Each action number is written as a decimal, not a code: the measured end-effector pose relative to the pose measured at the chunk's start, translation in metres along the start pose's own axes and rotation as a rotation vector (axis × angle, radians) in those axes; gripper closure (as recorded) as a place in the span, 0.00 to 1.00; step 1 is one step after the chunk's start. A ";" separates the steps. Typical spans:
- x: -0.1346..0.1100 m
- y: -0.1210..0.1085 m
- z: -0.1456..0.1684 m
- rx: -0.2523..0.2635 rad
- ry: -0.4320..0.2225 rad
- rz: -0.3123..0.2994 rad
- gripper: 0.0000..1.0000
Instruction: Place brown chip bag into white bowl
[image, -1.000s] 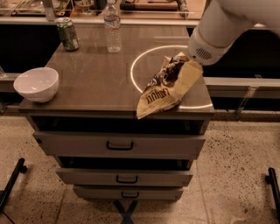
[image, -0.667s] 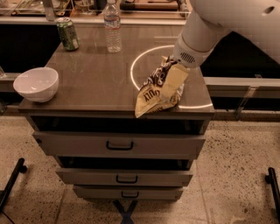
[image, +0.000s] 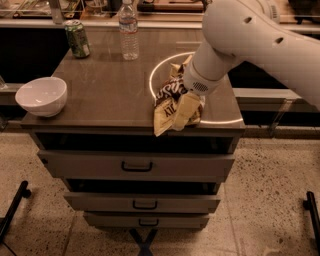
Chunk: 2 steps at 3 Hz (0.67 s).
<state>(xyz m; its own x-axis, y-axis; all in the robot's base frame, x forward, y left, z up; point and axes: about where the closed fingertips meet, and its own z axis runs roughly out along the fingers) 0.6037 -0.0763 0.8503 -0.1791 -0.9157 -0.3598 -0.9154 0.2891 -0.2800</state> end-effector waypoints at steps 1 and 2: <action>-0.006 0.006 0.011 -0.032 0.005 -0.044 0.26; -0.006 0.005 0.011 -0.032 0.005 -0.044 0.49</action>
Offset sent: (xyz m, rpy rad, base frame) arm -0.0008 0.0380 -0.0017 -0.0291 0.1322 0.0632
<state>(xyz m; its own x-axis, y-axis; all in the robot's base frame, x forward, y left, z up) 0.6037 -0.0663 0.8413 -0.1403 -0.9287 -0.3431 -0.9336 0.2395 -0.2664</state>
